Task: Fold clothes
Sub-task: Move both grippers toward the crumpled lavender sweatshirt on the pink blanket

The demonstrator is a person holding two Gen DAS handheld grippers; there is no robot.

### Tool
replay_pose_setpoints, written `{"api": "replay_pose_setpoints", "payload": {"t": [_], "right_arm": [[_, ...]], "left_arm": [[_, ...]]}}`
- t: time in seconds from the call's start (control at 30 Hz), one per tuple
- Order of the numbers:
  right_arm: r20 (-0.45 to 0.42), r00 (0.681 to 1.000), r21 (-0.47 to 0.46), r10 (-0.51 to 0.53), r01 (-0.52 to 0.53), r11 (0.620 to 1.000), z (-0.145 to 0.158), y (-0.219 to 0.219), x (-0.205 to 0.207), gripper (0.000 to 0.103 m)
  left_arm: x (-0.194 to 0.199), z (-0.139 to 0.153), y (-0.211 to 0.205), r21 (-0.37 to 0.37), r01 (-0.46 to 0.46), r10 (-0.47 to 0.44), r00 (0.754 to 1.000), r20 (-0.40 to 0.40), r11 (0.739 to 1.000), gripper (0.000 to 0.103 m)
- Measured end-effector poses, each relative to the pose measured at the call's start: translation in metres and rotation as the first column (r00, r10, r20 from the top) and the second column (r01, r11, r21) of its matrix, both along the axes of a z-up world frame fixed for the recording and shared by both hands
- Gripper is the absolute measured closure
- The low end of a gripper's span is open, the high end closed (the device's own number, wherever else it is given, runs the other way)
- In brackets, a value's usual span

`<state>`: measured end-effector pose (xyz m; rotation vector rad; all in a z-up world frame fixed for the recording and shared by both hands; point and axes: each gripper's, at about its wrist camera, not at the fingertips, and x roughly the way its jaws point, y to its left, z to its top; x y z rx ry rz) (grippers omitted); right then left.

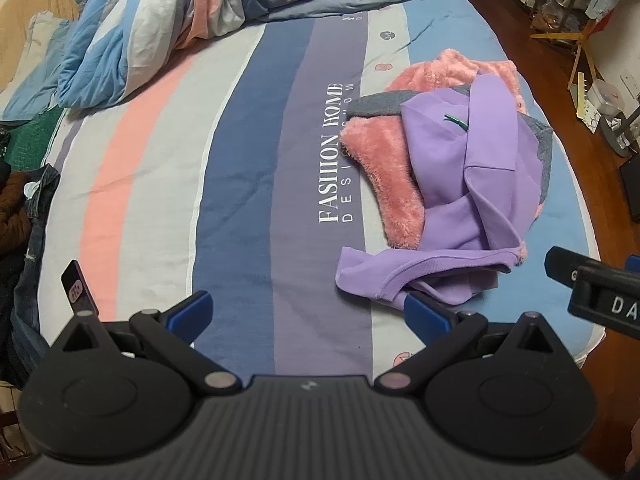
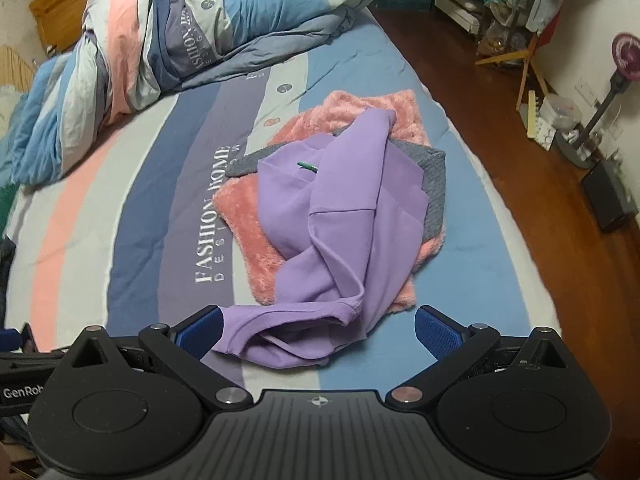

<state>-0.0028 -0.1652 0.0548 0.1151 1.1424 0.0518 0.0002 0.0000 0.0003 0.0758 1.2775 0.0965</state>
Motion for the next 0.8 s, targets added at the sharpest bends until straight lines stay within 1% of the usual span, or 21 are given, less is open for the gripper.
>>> {"api": "replay_pose_setpoints", "payload": {"t": [0.13,0.17,0.23,0.27,0.3,0.67,0.8], "right_arm": [[-0.017,1.0,0.05,-0.009,0.009,0.999,-0.003,-0.012,0.002,0.0],[-0.007,1.0,0.042,-0.005,0.006,0.999,-0.002,-0.011,0.0,0.0],[-0.023,1.0,0.001,-0.004,0.004,1.0,-0.002,-0.007,0.005,0.0],[-0.012,1.0,-0.026,-0.003,0.003,1.0,-0.002,-0.002,0.003,0.0],[-0.008,1.0,-0.033,0.002,-0.002,0.999,-0.002,-0.001,0.001,0.0],[-0.074,0.997,-0.079,0.038,-0.043,0.996,-0.014,0.006,-0.001,0.0],[-0.097,0.995,-0.08,0.037,-0.045,0.996,-0.02,0.004,0.0,0.0]], "left_arm": [[0.001,0.002,0.0,0.006,-0.001,0.001,1.0,0.001,1.0,0.0],[0.001,0.002,0.0,0.007,-0.002,0.002,1.0,0.0,1.0,0.0],[0.0,-0.001,0.0,0.008,-0.003,0.003,1.0,-0.003,1.0,0.0],[-0.001,-0.002,-0.001,0.008,-0.003,0.003,1.0,-0.005,1.0,0.0],[-0.001,-0.004,-0.001,0.009,-0.004,0.004,1.0,-0.007,1.0,0.0],[-0.001,-0.015,-0.005,0.021,0.004,-0.003,0.998,-0.063,1.0,0.0],[-0.001,-0.019,-0.007,0.023,0.006,-0.004,0.997,-0.077,1.0,0.0]]}}
